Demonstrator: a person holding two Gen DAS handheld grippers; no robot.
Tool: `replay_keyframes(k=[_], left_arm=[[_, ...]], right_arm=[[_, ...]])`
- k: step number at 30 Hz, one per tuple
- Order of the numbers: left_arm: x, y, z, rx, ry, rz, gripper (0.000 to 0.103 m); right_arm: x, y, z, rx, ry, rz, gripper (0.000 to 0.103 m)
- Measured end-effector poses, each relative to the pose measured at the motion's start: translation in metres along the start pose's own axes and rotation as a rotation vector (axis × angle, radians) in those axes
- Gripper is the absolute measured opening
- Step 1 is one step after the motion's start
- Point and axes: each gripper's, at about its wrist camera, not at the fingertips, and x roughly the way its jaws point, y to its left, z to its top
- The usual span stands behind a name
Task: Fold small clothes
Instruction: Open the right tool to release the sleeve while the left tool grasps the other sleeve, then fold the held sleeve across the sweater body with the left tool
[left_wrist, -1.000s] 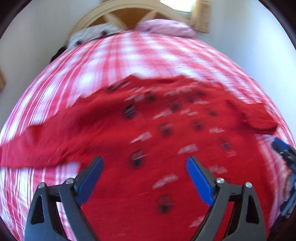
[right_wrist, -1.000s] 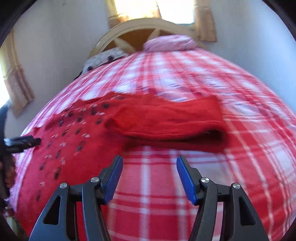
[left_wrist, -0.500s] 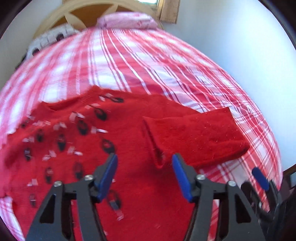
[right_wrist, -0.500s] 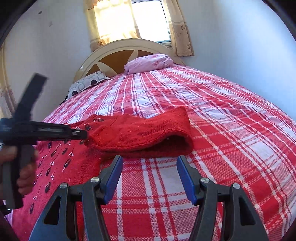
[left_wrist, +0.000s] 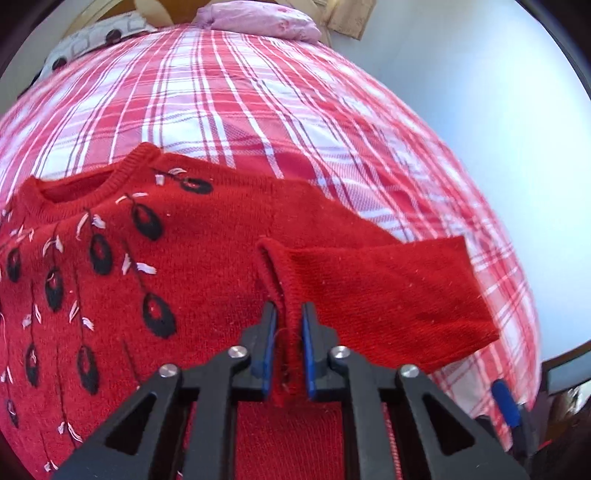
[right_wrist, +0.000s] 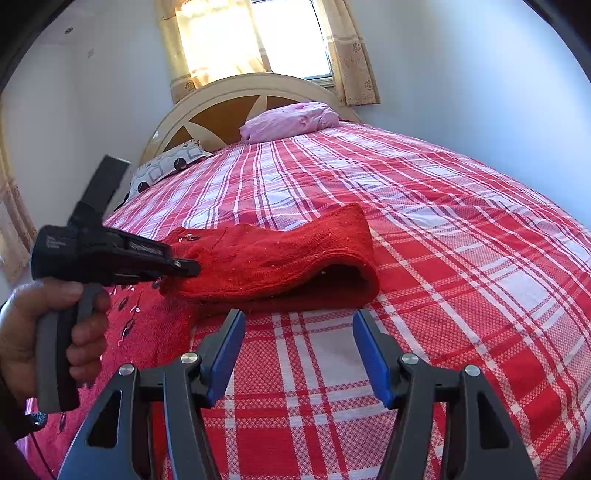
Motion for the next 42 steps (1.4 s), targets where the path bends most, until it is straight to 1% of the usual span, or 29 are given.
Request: replay_keyframes(k=[4,7,10,13,17,27,42], left_arm=[[-0.017,0.003,0.007,0.008,-0.043,-0.009,0.009],[-0.039,0.014,0.01,-0.019,-0.086,-0.035,0.009],[-0.053,0.024,0.013,-0.032,-0.118,-0.034,0.009],[-0.067,0.043,0.012,-0.063,-0.142,-0.033,0.009],[-0.085,0.074,0.006,-0.104,-0.179,-0.013,0.009],[-0.111,0.135,-0.011,-0.2,-0.226,0.03,0.009],[-0.141,0.194,-0.037,-0.258,-0.271,0.079,0.009]], right_arm=[[0.0,0.001,0.0,-0.003,-0.003,0.001,0.062],[-0.002,0.001,-0.001,-0.003,-0.01,-0.003,0.062],[0.0,0.001,-0.002,-0.008,0.001,-0.003,0.062],[0.001,0.003,-0.003,-0.015,0.007,-0.004,0.062],[0.001,0.007,-0.005,-0.034,0.006,-0.013,0.062],[0.001,0.013,-0.008,-0.067,0.012,-0.03,0.063],[0.002,0.013,-0.008,-0.067,0.016,-0.033,0.063]])
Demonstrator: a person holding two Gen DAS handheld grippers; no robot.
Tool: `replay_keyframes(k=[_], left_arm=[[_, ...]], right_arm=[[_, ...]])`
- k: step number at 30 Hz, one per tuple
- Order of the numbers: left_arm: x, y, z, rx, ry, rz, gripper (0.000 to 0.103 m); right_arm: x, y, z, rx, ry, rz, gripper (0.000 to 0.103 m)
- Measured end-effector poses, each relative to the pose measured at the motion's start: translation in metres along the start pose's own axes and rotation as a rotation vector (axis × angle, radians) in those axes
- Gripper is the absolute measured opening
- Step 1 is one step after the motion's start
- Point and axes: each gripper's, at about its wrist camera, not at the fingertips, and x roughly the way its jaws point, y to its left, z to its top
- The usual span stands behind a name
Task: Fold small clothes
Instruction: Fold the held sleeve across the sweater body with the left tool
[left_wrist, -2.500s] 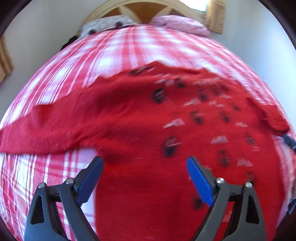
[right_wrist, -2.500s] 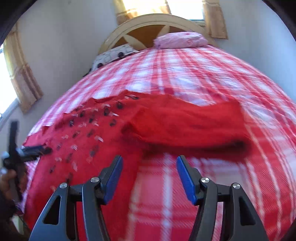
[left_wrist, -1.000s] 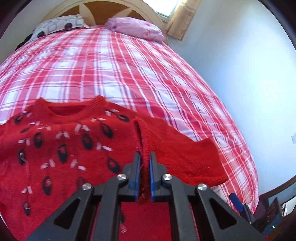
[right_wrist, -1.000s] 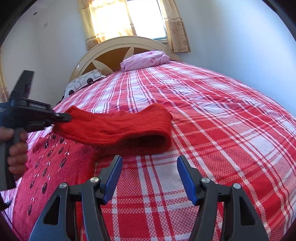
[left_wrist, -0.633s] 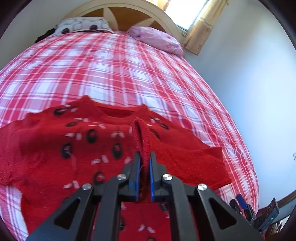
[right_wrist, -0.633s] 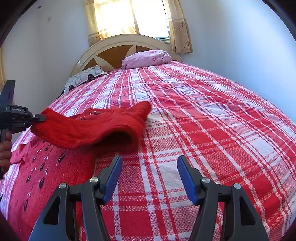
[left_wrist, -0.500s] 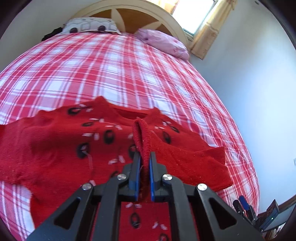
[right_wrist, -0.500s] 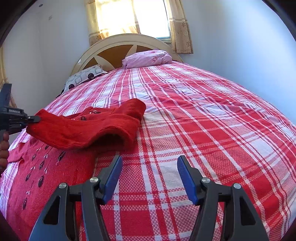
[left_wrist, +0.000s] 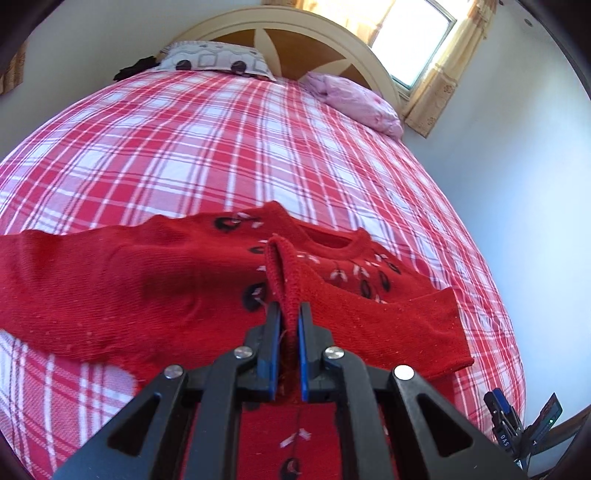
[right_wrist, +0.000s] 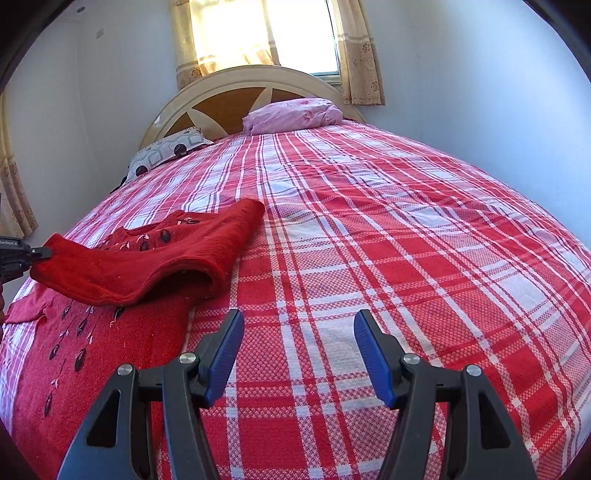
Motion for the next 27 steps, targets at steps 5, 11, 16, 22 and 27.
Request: replay_keyframes(k=[5,11,16,22,27], left_arm=[[-0.004,0.017,-0.003,-0.022,-0.004,0.019,0.009],[-0.011,0.035,-0.01,-0.038,-0.01,0.036,0.009],[-0.017,0.05,-0.015,-0.056,-0.018,0.049,0.009],[-0.014,0.065,-0.022,-0.08,-0.012,0.061,0.009],[-0.013,0.076,-0.035,-0.112,-0.004,0.056,0.009]], right_arm=[[0.0,0.0,0.0,0.002,0.002,0.0,0.063],[0.001,0.0,-0.001,0.004,0.004,0.001,0.063],[0.001,-0.001,-0.001,0.004,0.006,0.0,0.063],[0.002,0.001,-0.001,0.001,0.013,-0.002,0.063],[0.003,0.0,-0.002,0.002,0.018,-0.001,0.063]])
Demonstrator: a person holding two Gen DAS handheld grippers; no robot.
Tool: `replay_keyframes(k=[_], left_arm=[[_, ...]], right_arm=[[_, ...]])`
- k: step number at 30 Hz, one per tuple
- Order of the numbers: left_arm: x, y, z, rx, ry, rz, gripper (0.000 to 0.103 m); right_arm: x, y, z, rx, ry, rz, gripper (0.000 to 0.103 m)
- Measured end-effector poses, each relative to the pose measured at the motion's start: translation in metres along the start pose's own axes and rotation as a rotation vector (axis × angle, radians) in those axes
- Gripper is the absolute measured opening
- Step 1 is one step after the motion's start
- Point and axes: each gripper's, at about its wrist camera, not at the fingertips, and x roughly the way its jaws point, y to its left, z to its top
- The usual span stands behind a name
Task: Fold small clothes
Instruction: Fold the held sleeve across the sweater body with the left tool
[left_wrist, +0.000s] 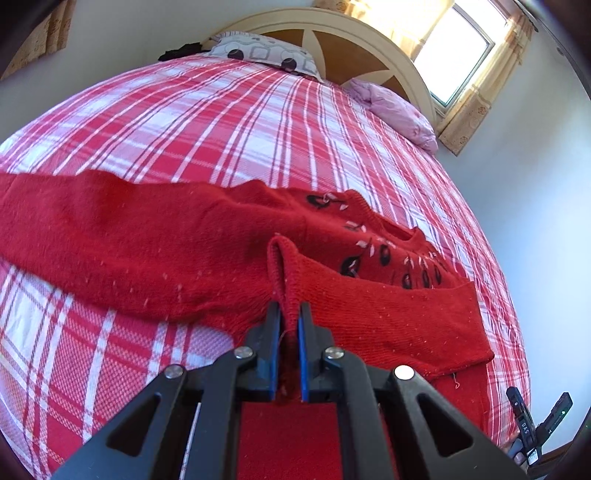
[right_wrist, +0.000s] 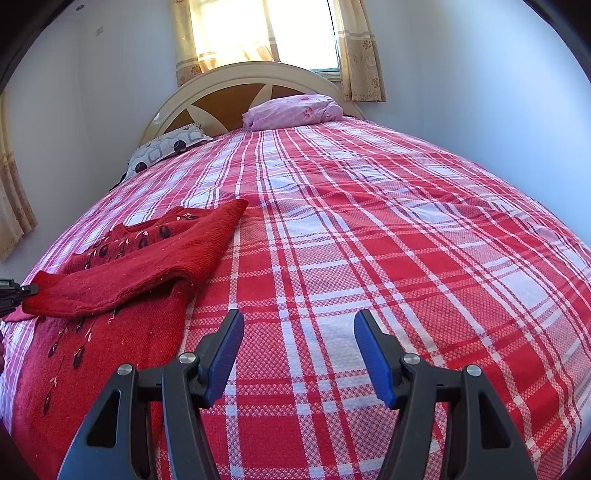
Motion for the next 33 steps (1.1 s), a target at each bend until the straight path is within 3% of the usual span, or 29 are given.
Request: replay_keyframes(k=[7,17,20,29,33], left_arm=[[0.013,0.015,-0.013,-0.015,0.036,0.023,0.009],[0.023,0.004,-0.022,0.097,-0.014,0.105,0.012],[0.023,-0.004,-0.018,0.18,-0.026,0.122,0.011],[0.028,0.008,-0.018,0.169,-0.04,0.096,0.011],[0.026,0.013,-0.02,0.149,-0.047,0.067,0.011]], right_arm=[[0.003,0.001,0.0,-0.007,0.012,-0.003,0.063],[0.004,0.002,-0.002,-0.016,0.031,-0.011,0.063],[0.006,0.001,-0.004,-0.009,0.044,-0.027,0.063],[0.003,-0.005,-0.005,0.019,0.036,-0.081,0.064],[-0.003,0.009,0.001,-0.041,0.015,-0.093,0.064]])
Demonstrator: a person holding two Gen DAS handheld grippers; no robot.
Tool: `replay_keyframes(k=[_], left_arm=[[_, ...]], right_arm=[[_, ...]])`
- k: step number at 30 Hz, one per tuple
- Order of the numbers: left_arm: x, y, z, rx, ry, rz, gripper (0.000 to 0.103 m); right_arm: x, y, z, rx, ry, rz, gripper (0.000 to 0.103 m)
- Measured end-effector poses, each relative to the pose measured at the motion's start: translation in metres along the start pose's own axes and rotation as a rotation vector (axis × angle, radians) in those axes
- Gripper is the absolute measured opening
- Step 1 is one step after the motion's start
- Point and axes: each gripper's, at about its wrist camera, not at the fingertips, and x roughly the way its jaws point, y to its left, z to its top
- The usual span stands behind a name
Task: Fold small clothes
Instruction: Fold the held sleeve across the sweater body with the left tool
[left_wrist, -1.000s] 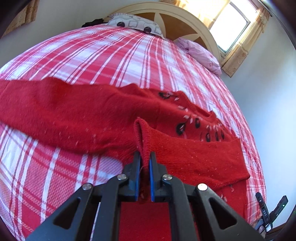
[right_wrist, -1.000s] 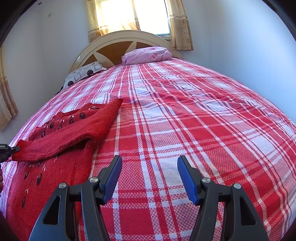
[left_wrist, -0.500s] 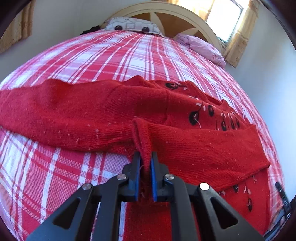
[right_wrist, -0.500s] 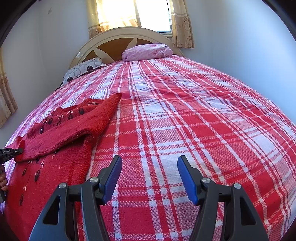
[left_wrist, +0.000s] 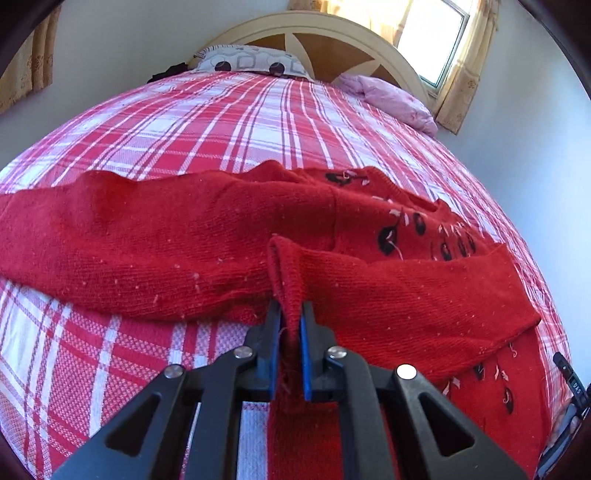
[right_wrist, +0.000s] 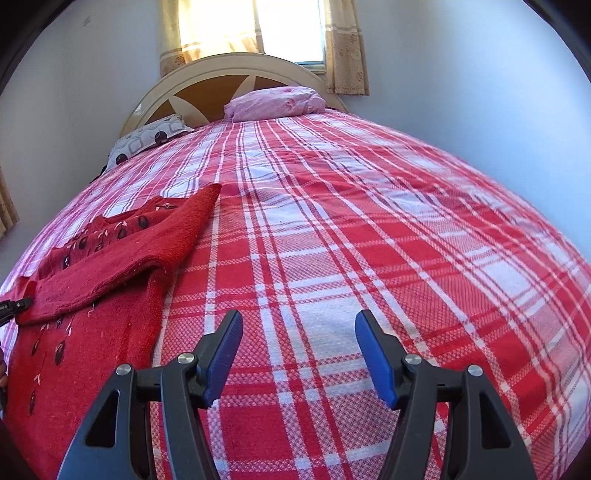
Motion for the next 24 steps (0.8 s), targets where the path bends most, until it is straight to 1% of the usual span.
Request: replay_keyframes(k=[3,5,8,9,10,12,14,16,17,18,19,21,22,24], left_arm=[[0.0,-0.002,0.0,0.002,-0.006,0.005,0.011],[0.0,0.002,-0.001,-0.021,-0.012,-0.017,0.011],[0.0,0.009,-0.001,-0.06,-0.015,-0.054,0.011],[0.0,0.012,0.0,-0.072,-0.017,-0.063,0.011],[0.0,0.013,0.0,-0.08,-0.019,-0.066,0.011],[-0.001,0.014,0.0,-0.092,-0.028,-0.072,0.011],[-0.003,0.017,0.0,-0.11,-0.044,-0.089,0.011],[-0.002,0.019,-0.001,-0.117,-0.039,-0.094,0.011],[0.0,0.019,-0.001,-0.119,-0.033,-0.094,0.011],[0.0,0.019,0.0,-0.119,-0.031,-0.093,0.011],[0.001,0.018,0.0,-0.118,-0.03,-0.091,0.012],[0.004,0.018,0.0,-0.114,-0.02,-0.082,0.014],[0.003,0.017,0.0,-0.109,-0.02,-0.076,0.014],[0.001,0.01,-0.001,-0.074,-0.023,-0.056,0.016]], right_arm=[[-0.016,0.027,0.016,-0.083,-0.058,0.042,0.064],[-0.024,0.052,0.032,-0.156,-0.08,0.099,0.064],[-0.021,0.095,0.05,-0.281,-0.057,0.211,0.064],[-0.016,0.107,0.053,-0.316,-0.043,0.236,0.064],[-0.01,0.12,0.055,-0.351,-0.026,0.242,0.064],[0.007,0.138,0.054,-0.394,0.007,0.21,0.064],[0.023,0.145,0.052,-0.395,0.043,0.191,0.064],[0.047,0.146,0.047,-0.377,0.122,0.169,0.064],[0.061,0.143,0.043,-0.353,0.169,0.16,0.064],[0.07,0.138,0.04,-0.334,0.199,0.156,0.064],[0.076,0.132,0.036,-0.308,0.207,0.17,0.067],[0.074,0.127,0.037,-0.282,0.204,0.185,0.067],[0.071,0.127,0.038,-0.283,0.2,0.175,0.068],[0.059,0.132,0.041,-0.299,0.173,0.119,0.068]])
